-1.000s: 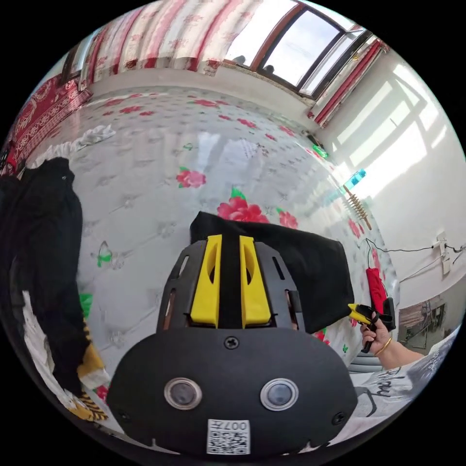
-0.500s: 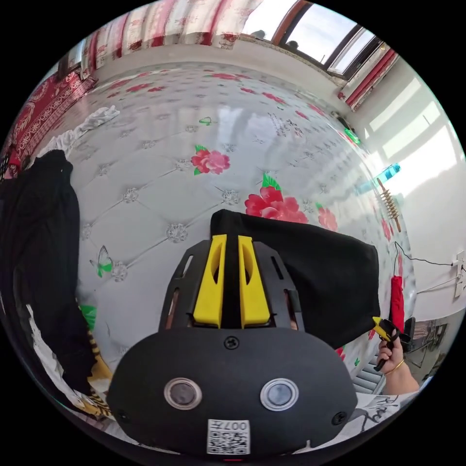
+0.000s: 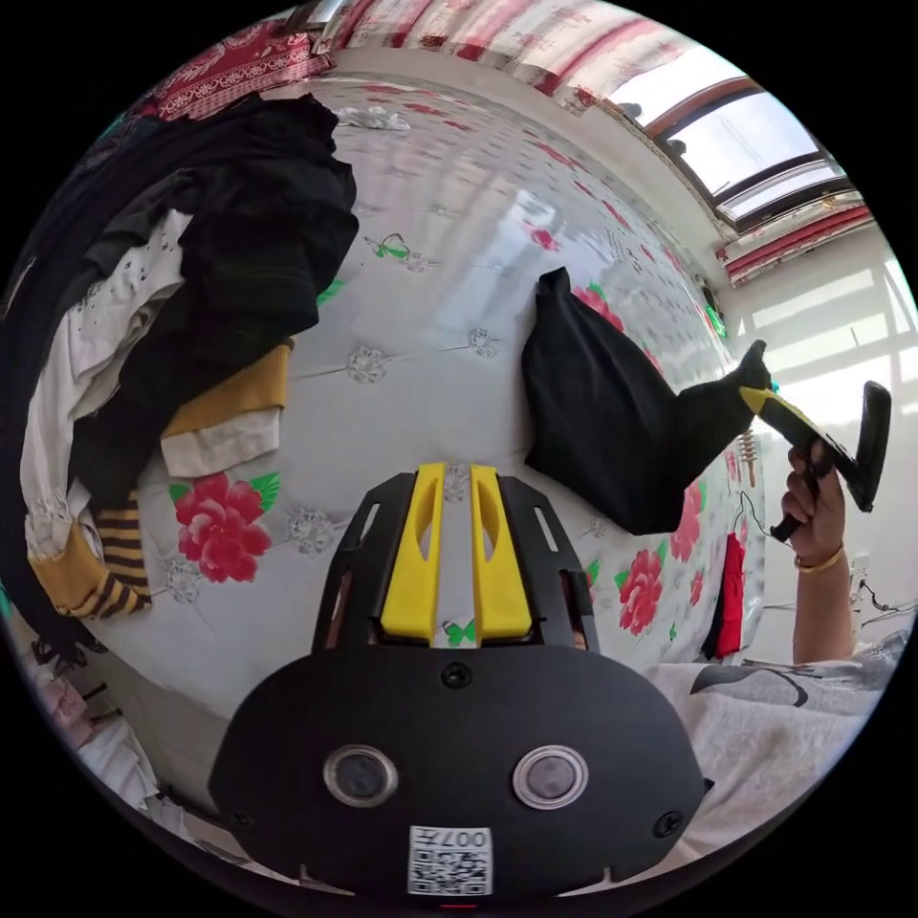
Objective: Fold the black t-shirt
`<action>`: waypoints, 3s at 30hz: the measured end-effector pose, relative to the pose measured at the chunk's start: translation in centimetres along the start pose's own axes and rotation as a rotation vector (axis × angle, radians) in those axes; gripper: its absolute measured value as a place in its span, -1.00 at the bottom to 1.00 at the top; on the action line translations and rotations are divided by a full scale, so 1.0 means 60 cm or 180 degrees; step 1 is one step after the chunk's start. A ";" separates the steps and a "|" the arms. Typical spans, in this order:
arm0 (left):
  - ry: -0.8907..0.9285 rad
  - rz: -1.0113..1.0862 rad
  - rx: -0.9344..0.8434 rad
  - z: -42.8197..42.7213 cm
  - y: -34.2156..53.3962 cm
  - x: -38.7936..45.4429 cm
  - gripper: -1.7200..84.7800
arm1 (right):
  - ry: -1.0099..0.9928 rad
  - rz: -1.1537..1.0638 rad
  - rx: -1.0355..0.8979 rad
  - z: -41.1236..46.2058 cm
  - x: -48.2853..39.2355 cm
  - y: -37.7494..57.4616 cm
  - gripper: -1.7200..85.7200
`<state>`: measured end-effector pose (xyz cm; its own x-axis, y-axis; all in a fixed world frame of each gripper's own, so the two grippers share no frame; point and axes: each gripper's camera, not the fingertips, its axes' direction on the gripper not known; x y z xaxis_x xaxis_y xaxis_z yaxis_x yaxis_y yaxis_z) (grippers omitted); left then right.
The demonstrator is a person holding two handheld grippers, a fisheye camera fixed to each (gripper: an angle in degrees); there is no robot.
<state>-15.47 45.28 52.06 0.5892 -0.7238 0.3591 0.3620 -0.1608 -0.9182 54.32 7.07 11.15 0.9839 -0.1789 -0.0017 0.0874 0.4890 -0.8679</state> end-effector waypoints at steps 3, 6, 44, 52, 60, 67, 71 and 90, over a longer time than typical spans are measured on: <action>0.0053 -0.0115 0.0024 -0.004 -0.003 -0.028 -0.85 | -0.0287 -0.0247 -0.0457 0.116 -0.048 -0.042 -0.95; 0.0087 -0.0098 -0.0050 0.004 -0.012 -0.043 -0.85 | -0.0531 -0.0196 -0.0717 0.186 -0.052 -0.044 -0.94; 0.1528 0.0499 -0.0800 0.039 -0.051 0.016 -0.85 | -0.2380 0.2992 0.0903 0.025 0.209 0.675 -0.96; 0.1774 0.0590 -0.0469 -0.014 -0.025 0.162 -0.85 | -0.2600 0.2766 0.1132 -0.136 0.281 0.792 -0.97; 0.1957 0.1319 0.0048 -0.075 0.031 0.499 -0.86 | -0.2103 0.2069 0.1543 -0.465 0.342 0.914 -0.97; 0.2206 0.2095 0.0075 -0.030 0.191 0.782 -0.85 | -0.1405 0.2060 0.1949 -0.711 0.350 1.206 -0.97; 0.1773 0.2689 -0.0567 0.122 0.340 0.915 -0.84 | -0.0957 0.2696 0.1860 -0.710 0.361 1.383 -0.96; -0.0841 0.0912 -0.0274 0.112 0.396 0.445 -0.79 | 0.0384 0.2045 0.0282 -0.477 0.125 1.012 -0.85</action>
